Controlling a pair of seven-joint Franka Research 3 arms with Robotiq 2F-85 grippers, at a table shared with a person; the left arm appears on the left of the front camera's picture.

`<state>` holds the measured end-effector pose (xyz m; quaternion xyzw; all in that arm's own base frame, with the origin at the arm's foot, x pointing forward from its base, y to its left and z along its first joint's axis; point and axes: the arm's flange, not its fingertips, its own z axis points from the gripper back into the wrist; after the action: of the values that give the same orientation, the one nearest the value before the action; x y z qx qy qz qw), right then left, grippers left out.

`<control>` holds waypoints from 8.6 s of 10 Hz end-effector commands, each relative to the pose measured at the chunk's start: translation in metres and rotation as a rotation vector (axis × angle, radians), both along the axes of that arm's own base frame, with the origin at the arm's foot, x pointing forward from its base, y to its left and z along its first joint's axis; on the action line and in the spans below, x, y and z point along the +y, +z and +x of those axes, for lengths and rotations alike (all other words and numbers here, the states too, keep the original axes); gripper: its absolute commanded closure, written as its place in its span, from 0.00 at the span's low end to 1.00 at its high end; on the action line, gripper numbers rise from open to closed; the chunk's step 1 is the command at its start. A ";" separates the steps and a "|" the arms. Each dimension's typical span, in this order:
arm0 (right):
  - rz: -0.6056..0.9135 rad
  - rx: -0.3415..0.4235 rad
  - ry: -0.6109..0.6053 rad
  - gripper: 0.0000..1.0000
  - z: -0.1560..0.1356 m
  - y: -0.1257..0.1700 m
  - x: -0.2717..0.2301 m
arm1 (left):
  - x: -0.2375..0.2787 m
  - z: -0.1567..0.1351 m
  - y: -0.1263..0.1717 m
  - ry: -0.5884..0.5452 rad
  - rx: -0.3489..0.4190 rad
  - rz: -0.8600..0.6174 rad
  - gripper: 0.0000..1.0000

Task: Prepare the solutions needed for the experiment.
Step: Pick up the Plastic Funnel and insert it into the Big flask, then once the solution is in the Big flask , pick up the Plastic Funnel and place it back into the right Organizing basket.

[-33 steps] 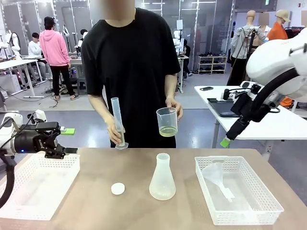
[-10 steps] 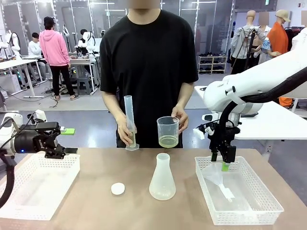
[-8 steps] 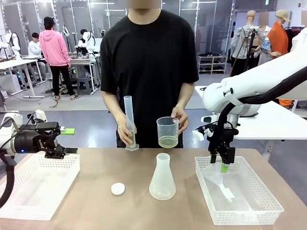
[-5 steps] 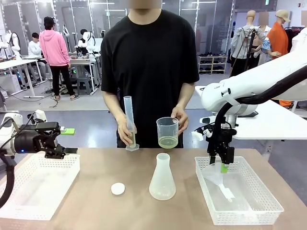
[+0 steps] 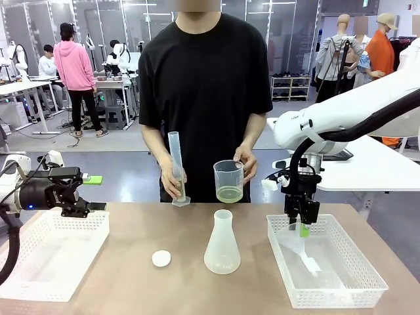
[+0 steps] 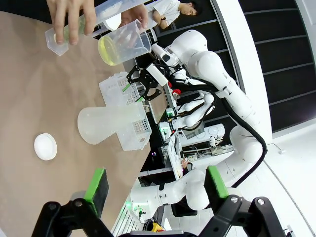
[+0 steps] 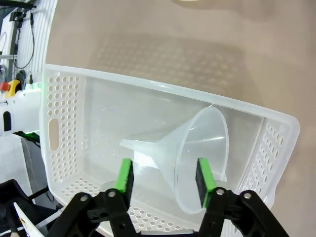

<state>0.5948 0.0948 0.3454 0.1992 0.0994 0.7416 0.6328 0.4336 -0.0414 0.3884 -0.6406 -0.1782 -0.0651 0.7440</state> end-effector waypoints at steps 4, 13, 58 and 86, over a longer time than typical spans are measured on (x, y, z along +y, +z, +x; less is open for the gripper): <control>-0.026 0.036 0.010 0.82 0.012 -0.005 -0.003 | -0.002 0.001 0.002 0.011 -0.008 -0.034 0.00; -0.088 -0.108 -0.106 1.00 -0.023 0.049 0.010 | -0.002 0.001 0.002 0.011 -0.008 -0.034 0.00; 0.213 -0.946 0.251 0.96 -0.202 0.159 0.181 | -0.002 0.001 0.002 0.011 -0.008 -0.034 0.00; 0.204 -0.868 0.208 0.52 -0.198 0.109 0.171 | -0.002 0.001 0.002 0.011 -0.008 -0.034 0.00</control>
<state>0.3933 0.2635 0.4529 -0.0792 -0.2253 0.8220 0.5170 0.4335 -0.0416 0.3881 -0.6408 -0.1777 -0.0653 0.7440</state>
